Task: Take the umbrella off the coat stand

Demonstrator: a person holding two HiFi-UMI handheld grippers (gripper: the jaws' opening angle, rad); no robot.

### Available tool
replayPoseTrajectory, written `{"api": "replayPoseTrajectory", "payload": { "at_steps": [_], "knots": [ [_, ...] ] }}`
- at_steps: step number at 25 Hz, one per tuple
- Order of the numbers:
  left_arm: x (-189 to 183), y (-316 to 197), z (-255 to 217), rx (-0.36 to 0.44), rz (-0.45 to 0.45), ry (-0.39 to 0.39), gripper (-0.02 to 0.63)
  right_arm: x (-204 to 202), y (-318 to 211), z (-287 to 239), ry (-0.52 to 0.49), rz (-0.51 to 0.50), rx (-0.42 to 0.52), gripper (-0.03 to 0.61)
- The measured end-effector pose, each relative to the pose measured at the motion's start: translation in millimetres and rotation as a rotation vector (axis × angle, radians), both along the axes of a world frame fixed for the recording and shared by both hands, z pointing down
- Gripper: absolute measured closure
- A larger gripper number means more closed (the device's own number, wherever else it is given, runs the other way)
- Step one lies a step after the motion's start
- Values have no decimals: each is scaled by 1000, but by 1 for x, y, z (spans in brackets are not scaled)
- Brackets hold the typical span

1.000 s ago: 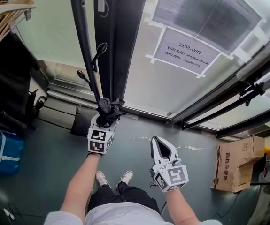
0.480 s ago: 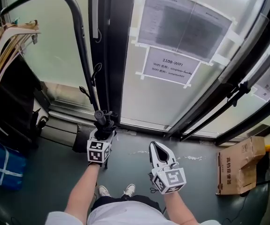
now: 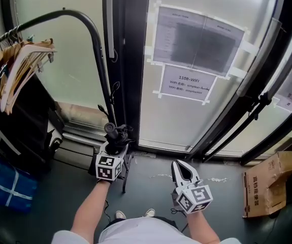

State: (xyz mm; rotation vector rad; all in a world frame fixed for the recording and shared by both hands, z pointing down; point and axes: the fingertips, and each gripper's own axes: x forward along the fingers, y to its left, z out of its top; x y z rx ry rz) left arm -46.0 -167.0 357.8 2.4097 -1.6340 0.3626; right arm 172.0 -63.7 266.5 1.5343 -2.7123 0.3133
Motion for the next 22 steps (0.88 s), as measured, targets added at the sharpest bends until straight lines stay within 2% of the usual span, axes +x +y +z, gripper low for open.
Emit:
{"api": "replayPoseTrajectory", "payload": {
  "at_steps": [5,11,19,22],
  "knots": [
    [-17,-5,-38,38,1,36,383,1,-3,-8,-29,1,-16,561],
    [-41,-2,-71,61,-14,87,383,-1,-16,-19,-4,8,2,561],
    [-84,25,-104,128,-52,92,385,-5,-33,-33,26,13,37,561],
    [-102,41,-112,157,-85,72,385,-8,-37,-41,38,12,59,561]
  ]
}}
